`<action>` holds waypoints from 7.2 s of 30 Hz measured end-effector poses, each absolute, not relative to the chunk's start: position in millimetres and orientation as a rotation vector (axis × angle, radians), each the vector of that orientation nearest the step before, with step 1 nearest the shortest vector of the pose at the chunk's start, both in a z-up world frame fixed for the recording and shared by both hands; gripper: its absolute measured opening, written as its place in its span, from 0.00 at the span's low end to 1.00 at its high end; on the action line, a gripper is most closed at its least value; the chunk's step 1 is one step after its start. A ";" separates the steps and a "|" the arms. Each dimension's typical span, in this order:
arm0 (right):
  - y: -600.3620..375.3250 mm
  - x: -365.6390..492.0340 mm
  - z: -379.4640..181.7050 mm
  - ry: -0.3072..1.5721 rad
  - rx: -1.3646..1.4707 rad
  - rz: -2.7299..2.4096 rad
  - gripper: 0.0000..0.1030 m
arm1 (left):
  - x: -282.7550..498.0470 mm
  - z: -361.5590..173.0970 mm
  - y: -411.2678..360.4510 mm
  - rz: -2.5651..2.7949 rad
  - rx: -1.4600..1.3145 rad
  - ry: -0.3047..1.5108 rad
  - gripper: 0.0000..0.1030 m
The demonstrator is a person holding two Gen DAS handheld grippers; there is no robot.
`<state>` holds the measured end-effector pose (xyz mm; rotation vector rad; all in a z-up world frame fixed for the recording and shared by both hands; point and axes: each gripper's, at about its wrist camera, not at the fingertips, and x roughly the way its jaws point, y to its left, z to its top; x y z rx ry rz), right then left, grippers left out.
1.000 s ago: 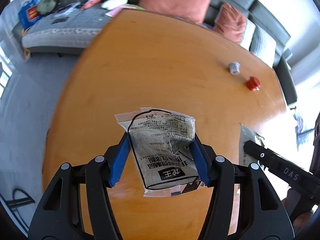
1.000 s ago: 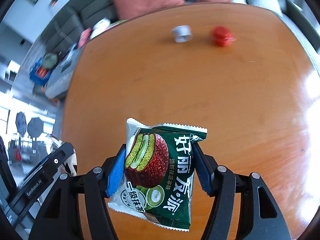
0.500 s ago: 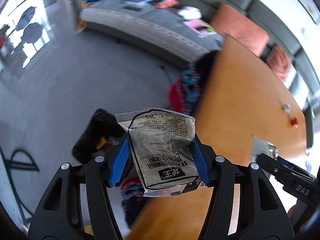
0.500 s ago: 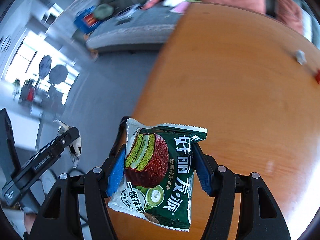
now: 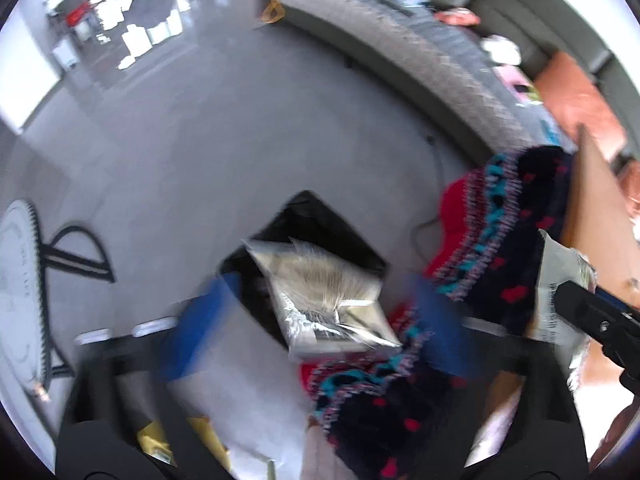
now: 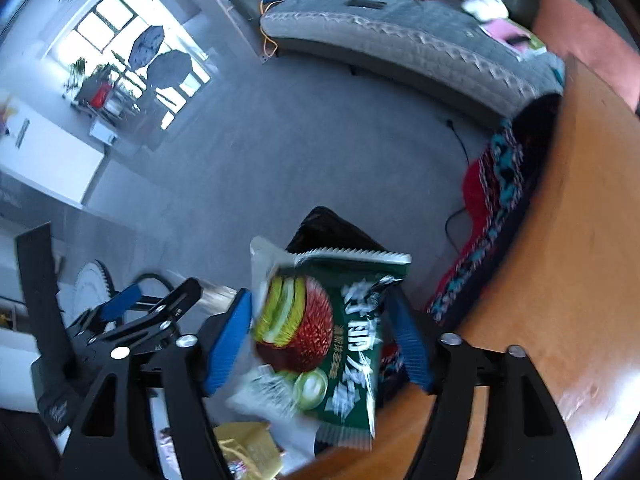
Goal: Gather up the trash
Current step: 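Carry the bag and wrapper over the black bin and open both tools, then move both open tools back over the table toward the cup and red cap, then grasp the red cap with the right tool while the left tool grasps the white cup, then carry the white cup and red cap over the black bin and open both tools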
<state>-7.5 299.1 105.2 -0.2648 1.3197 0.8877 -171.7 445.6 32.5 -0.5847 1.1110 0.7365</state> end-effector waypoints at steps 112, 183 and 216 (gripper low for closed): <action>-259.4 291.9 51.2 1.313 0.240 0.130 0.45 | 225.8 26.3 -45.0 0.019 -0.060 1.230 0.94; -15.8 86.6 127.8 1.288 0.094 0.482 0.45 | 25.2 89.0 122.7 0.006 -0.183 1.050 0.31; 334.9 -69.0 85.0 1.385 -0.385 0.981 0.45 | -213.3 23.2 432.7 0.604 -0.584 1.078 0.31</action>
